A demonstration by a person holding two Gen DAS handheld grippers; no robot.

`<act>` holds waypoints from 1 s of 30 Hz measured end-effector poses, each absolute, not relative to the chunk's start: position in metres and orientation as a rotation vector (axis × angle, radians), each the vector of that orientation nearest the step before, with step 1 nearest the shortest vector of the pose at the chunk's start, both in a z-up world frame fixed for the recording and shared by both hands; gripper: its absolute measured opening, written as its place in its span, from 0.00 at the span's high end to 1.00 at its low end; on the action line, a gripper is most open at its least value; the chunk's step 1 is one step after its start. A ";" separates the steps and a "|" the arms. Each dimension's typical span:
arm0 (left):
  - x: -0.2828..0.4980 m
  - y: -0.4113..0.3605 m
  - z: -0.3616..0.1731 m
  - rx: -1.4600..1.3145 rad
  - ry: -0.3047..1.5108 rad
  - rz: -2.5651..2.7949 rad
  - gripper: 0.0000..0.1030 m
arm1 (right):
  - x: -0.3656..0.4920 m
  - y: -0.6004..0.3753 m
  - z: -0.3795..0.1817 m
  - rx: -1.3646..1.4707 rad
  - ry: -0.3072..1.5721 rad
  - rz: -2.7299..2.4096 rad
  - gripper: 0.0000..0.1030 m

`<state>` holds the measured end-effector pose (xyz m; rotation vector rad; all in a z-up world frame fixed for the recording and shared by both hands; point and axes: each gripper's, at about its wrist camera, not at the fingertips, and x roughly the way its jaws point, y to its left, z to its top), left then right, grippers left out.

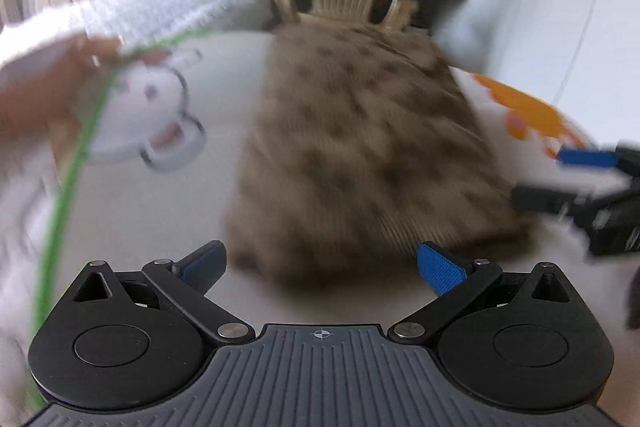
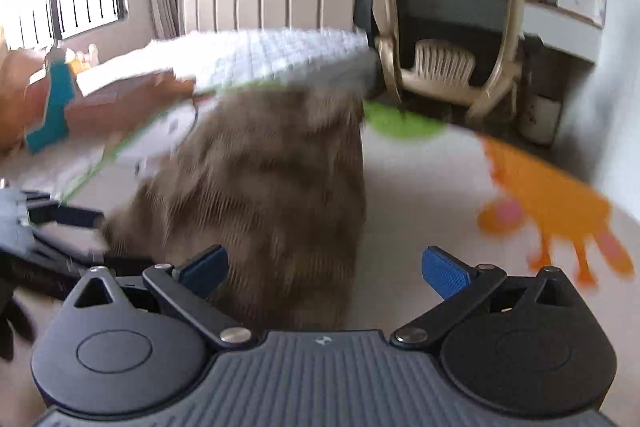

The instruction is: Fold clothes

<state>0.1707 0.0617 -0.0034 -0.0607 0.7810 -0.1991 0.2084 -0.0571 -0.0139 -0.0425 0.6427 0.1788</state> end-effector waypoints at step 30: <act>0.160 0.023 -0.026 0.022 0.689 -0.009 0.00 | 0.178 -0.078 -0.056 -0.009 0.685 0.055 0.00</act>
